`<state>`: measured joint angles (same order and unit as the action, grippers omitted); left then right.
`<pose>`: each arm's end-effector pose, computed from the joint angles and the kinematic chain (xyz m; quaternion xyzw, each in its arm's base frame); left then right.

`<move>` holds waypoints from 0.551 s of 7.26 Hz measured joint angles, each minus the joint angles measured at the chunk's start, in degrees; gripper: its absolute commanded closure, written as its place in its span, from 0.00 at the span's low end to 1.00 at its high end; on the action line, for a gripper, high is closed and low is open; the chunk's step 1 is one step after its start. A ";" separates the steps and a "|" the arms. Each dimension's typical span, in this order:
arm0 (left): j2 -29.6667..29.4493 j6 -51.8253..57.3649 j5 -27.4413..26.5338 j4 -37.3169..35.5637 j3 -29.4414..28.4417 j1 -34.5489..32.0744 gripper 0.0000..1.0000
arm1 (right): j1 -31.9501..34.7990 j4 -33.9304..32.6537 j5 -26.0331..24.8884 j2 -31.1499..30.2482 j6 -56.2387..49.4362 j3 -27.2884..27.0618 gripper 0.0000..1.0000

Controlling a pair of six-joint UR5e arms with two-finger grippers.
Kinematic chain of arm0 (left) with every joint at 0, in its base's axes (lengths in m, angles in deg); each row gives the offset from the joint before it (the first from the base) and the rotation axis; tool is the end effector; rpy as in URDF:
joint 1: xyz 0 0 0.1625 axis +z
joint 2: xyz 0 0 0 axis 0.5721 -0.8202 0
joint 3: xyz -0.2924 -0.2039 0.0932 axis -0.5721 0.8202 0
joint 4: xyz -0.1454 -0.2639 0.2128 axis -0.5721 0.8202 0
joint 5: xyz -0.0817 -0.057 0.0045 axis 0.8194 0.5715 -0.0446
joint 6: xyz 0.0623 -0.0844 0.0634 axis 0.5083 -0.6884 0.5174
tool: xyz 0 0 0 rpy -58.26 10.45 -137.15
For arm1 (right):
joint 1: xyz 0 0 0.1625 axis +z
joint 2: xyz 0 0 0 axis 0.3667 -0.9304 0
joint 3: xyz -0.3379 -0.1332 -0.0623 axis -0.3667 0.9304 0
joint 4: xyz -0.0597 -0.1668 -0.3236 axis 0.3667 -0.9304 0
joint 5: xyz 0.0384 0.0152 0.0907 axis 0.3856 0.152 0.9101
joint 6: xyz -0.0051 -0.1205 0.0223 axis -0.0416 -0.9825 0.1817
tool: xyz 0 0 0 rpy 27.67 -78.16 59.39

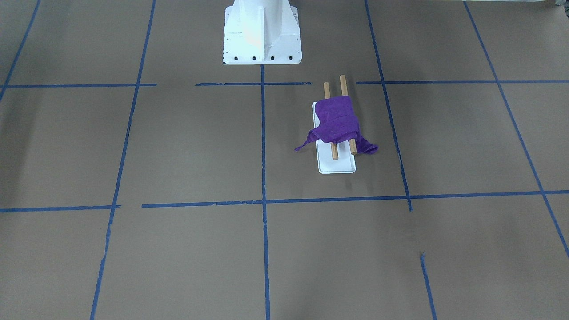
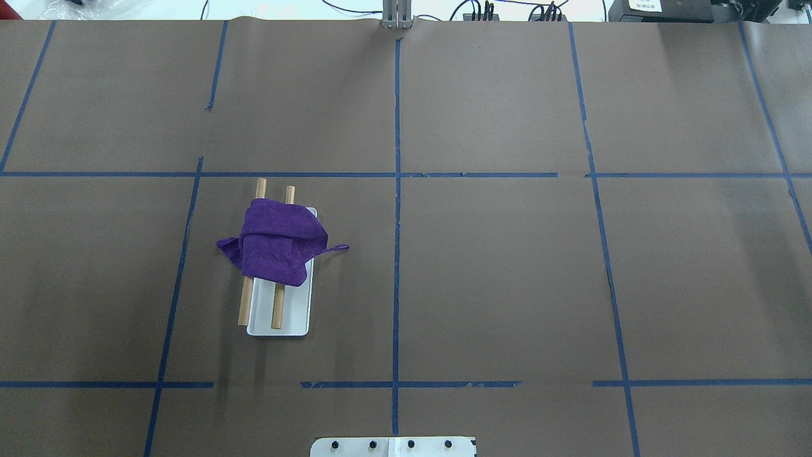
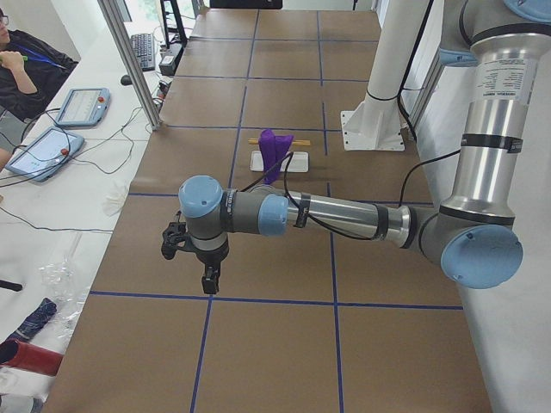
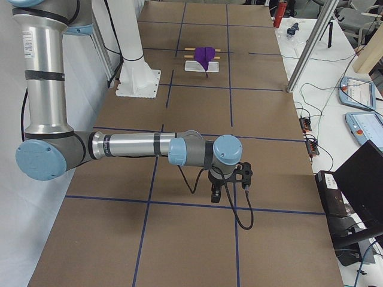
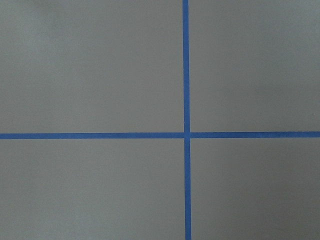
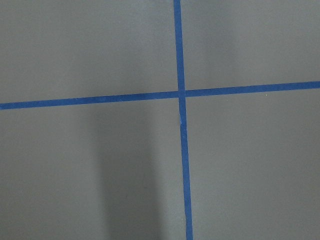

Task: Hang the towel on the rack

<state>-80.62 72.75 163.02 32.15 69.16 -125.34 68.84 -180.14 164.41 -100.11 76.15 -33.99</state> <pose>-0.0552 -0.4806 0.5647 0.0316 0.3571 -0.0061 0.9335 0.0442 -0.4391 0.5894 -0.0149 -0.4098 0.0281 0.9116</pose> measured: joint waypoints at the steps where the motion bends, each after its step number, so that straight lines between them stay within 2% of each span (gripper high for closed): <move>1: 0.00 0.00 0.00 0.00 0.01 0.00 0.00 | 0.00 1.90 -0.32 -0.35 0.06 0.27 0.00; 4: 0.00 0.00 0.00 0.00 0.08 0.00 0.00 | 0.00 4.06 -0.61 -0.65 0.22 0.77 0.00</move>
